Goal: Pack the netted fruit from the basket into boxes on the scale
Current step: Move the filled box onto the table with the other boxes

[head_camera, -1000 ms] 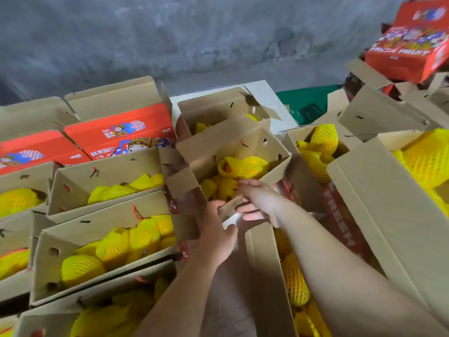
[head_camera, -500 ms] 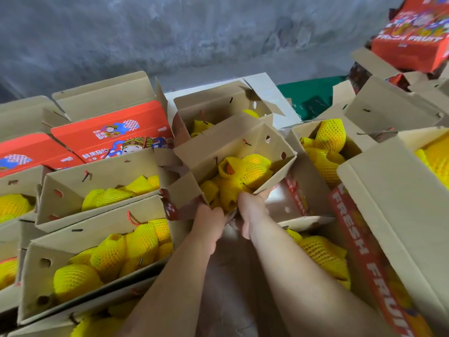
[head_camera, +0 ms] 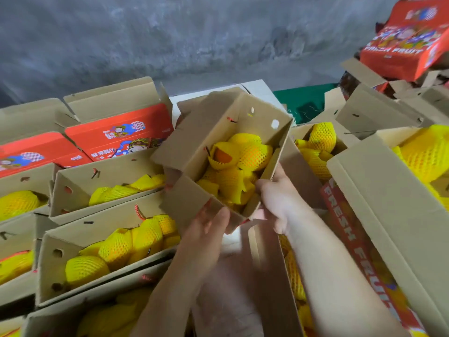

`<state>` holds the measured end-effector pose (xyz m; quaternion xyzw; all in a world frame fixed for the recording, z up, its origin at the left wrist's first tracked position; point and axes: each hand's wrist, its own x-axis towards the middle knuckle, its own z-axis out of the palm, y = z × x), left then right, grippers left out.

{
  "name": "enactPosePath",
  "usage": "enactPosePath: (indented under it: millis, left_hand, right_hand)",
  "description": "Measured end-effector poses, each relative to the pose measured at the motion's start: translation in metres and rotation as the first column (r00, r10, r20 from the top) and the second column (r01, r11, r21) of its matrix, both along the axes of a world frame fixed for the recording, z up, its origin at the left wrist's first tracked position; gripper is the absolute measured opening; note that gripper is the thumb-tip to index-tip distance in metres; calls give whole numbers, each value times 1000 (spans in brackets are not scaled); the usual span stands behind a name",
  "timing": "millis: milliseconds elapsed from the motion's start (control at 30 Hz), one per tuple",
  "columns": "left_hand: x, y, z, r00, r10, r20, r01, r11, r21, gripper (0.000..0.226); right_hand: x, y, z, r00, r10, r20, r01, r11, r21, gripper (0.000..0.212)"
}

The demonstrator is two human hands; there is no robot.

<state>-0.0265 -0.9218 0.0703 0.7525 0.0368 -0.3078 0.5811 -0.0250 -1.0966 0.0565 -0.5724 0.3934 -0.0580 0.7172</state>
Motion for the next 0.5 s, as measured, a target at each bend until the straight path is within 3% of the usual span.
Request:
enactPosePath:
  millis: [100,167,200,233,300,367,400,433,467,500]
  left_hand:
    - [-31,27,10,971,141,-195,-173,972,-157,17]
    - [-61,59,16,953,-89,-289,-16,939,-342,13]
    - [-68,67,25,861,-129,-492,-88,915,-394,19]
    - [-79,79,27,771,-224,-596,-31,922,-386,18]
    - [-99,102,24,776,-263,-573,109,951,-290,22]
    - [-106,128,34,844,-411,-343,320,901,-292,26]
    - [-109,137,38,911,-373,-175,340,921,-191,35]
    - [-108,142,37,990,-95,-107,81,988,-131,48]
    - [-112,148,33,975,209,-78,-218,966,-136,49]
    - [-114,146,20,918,396,-11,-394,909,-134,39]
  right_hand:
    - [-26,3,22,997,75,32,-70,991,-117,66]
    - [-47,9,30,993,116,15,-110,969,-222,68]
    - [-59,13,33,991,129,25,-118,956,-267,69]
    - [-70,15,37,988,148,49,-127,946,-299,70]
    - [-91,18,46,974,216,62,-182,920,-348,73]
    - [-109,22,61,961,277,12,-250,884,-395,74]
    - [-116,24,66,953,303,-8,-280,869,-408,73]
    - [-122,25,69,945,328,-20,-306,856,-416,72]
    - [-128,28,70,935,353,-27,-330,843,-425,70]
    - [-133,33,71,923,383,-29,-357,829,-430,67]
